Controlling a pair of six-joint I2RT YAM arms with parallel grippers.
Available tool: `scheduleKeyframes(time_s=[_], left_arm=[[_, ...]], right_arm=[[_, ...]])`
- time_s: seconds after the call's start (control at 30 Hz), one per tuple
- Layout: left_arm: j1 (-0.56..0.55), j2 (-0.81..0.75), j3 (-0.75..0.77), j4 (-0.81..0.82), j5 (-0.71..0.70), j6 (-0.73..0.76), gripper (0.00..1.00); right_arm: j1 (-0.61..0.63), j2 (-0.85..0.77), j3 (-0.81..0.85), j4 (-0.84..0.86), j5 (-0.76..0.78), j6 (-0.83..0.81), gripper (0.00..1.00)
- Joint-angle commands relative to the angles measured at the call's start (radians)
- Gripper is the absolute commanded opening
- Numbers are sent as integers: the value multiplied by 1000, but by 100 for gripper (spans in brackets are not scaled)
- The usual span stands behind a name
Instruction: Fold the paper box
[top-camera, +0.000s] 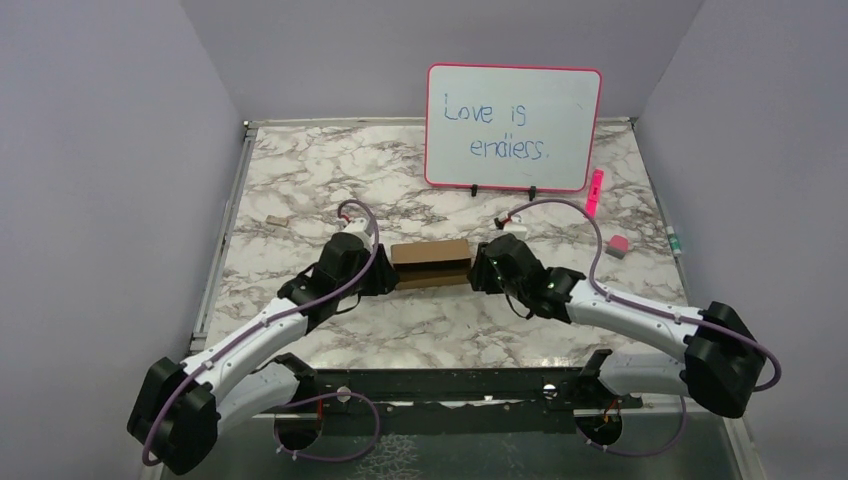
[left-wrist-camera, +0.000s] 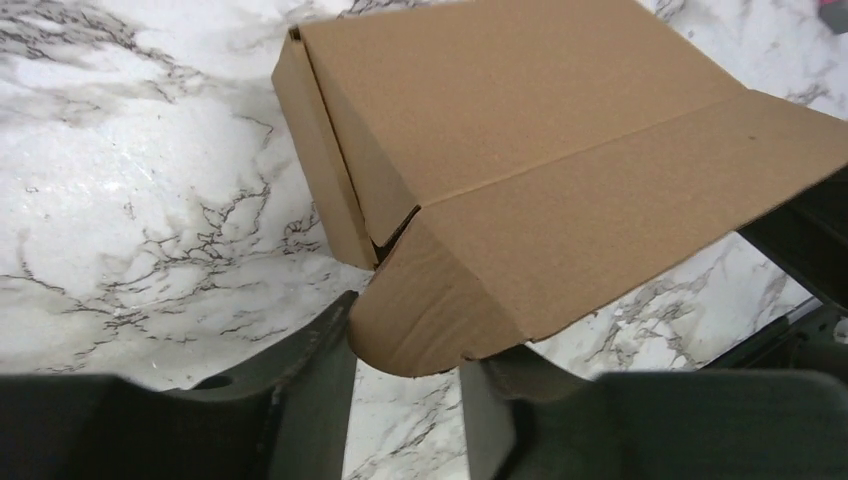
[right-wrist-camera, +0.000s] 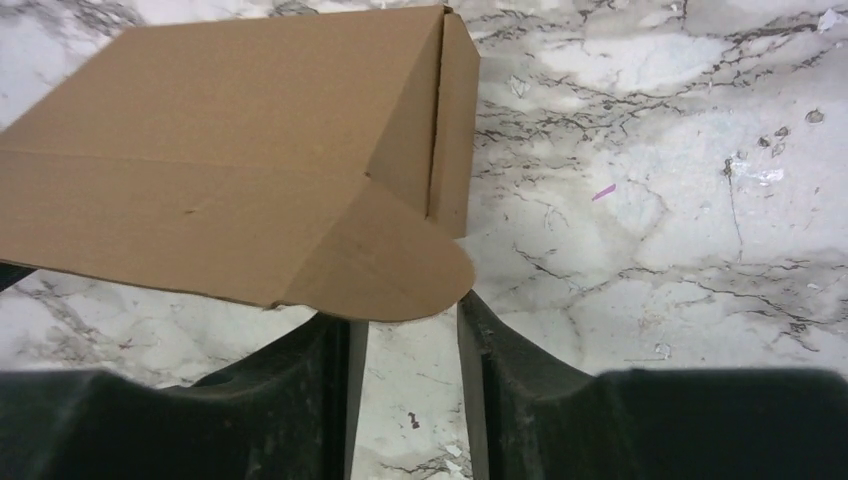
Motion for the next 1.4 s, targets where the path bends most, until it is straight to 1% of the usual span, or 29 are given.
scheduleKeyframes(time_s=[0.0,0.1,0.17,0.23,0.37,0.5,0.57,0.67,0.77,0.9,1.07,1.37], left_arm=[[5,-113,7,-59,9,-15,46],[5,-187,26,-123,0,-14,57],[5,-232,42,-158,10,-5,66],[5,-269,66,-198,23,4,72],[6,-319,131,-274,13,28,77],[6,-304,218,-318,-54,87,82],[6,-262,260,-326,-117,120,83],[8,-178,312,-311,-167,158,83],[15,-80,352,-285,-172,183,83],[24,27,369,-243,-164,202,83],[27,96,309,-174,-144,188,81],[29,138,159,-55,-98,123,77]], right_arm=[[-4,-92,-6,-11,-17,-17,47],[-4,-157,1,-64,-8,-24,54],[-4,-202,12,-98,-14,-47,57],[-4,-244,29,-132,-28,-73,59],[-4,-309,72,-185,-52,-122,66],[-4,-293,153,-245,-48,-142,72],[-5,-246,214,-273,-31,-165,74],[-6,-144,304,-307,27,-197,74],[-11,-53,348,-288,60,-228,74],[-21,37,378,-244,60,-255,74],[-31,83,342,-198,54,-263,73],[-33,105,216,-123,-4,-239,70]])
